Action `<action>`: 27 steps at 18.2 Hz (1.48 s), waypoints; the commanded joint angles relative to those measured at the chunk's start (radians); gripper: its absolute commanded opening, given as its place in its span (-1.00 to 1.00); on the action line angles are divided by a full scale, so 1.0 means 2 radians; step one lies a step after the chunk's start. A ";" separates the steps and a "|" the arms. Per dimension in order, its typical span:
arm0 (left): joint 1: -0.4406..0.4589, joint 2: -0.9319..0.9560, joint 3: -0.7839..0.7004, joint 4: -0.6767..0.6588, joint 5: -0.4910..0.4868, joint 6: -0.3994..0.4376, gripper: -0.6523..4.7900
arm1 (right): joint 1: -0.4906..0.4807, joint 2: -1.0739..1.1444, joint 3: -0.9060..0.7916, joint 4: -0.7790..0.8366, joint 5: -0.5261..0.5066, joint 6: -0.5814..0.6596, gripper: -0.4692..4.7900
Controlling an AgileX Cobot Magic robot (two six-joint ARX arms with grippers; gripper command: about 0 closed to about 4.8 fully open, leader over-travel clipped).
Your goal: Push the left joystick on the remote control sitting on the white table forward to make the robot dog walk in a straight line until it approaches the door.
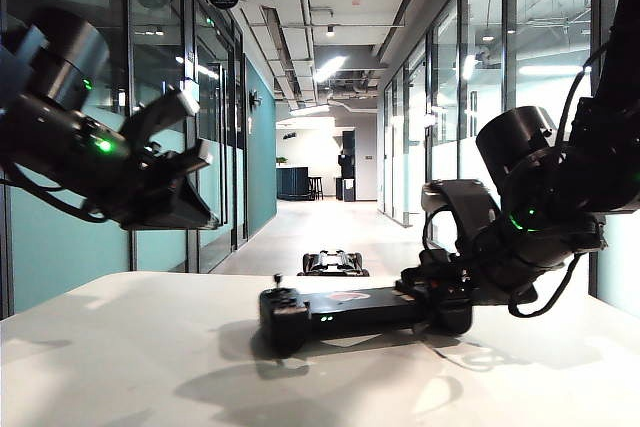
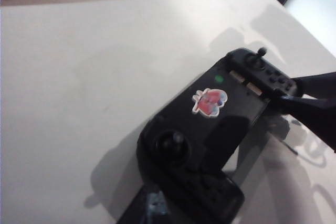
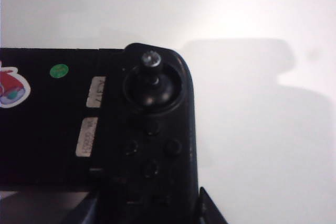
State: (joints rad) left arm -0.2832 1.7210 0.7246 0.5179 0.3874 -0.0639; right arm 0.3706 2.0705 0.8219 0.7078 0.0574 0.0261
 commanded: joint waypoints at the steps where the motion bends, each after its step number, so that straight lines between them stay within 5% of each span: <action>1: -0.001 0.034 0.040 0.007 0.040 0.002 -0.78 | 0.019 -0.002 0.003 0.011 0.044 0.017 -0.08; 6: -0.001 0.093 0.105 -0.014 0.076 0.027 -0.78 | 0.034 -0.002 0.003 0.010 0.090 0.056 -0.14; 14: -0.003 0.116 0.111 -0.012 0.079 0.047 -0.78 | 0.034 -0.002 0.003 0.010 0.142 0.070 -0.14; 23: -0.004 0.141 0.117 0.009 0.075 0.045 -0.78 | 0.034 -0.002 0.004 0.010 0.154 0.079 -0.14; 27: -0.014 0.171 0.177 -0.019 0.078 0.045 -0.78 | 0.034 -0.002 0.004 0.010 0.154 0.079 -0.14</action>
State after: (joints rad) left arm -0.3058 2.0556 1.0588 0.4946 0.5350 0.0257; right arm 0.4389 2.0705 0.8242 0.7071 0.3515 0.1822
